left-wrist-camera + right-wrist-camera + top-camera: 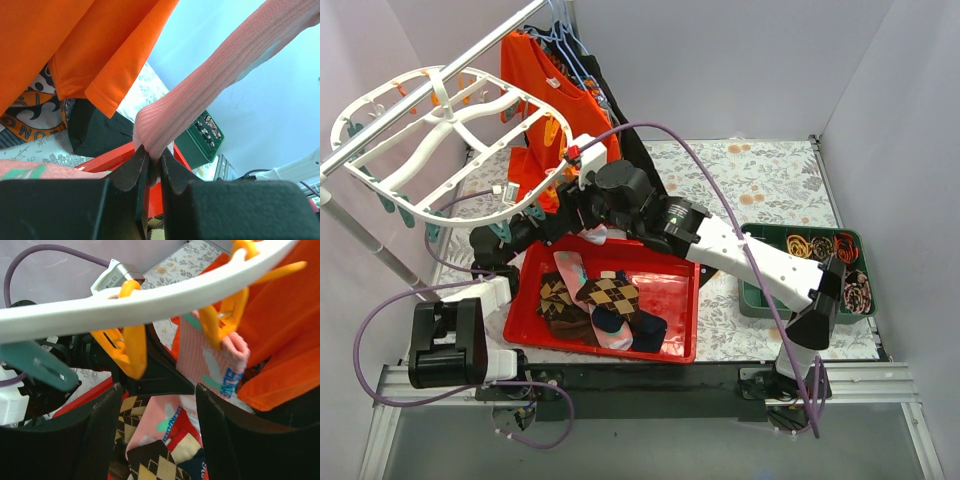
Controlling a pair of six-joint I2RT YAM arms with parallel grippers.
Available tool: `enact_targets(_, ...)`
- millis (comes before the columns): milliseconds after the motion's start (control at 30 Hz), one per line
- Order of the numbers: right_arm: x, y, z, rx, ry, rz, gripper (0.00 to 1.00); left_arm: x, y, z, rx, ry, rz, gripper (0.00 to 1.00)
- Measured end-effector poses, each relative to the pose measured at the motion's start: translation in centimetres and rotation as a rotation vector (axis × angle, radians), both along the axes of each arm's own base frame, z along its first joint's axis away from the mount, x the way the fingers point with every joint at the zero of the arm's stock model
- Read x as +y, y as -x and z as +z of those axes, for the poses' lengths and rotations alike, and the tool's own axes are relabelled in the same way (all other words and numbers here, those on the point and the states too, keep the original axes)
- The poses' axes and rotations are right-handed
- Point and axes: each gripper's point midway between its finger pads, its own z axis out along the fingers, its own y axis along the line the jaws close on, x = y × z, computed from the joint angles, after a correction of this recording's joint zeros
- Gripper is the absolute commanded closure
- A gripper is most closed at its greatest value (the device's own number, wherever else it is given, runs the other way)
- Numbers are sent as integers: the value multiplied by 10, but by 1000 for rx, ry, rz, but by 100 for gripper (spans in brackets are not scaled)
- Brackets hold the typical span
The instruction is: Remove the socks clipped to the hanger
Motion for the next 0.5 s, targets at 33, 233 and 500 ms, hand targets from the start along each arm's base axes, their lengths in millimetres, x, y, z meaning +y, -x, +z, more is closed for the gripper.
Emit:
enact_targets(33,-6,1,3,-4,-1,-5,34,0,0,0,5,0,2,98)
enact_targets(233,-37,4,23,-28,-22,-37,34,0,5,-1,25,2,7,98)
enact_targets(500,-80,-23,52,-67,-69,-126,37,-3,11,6,19,1,1,98)
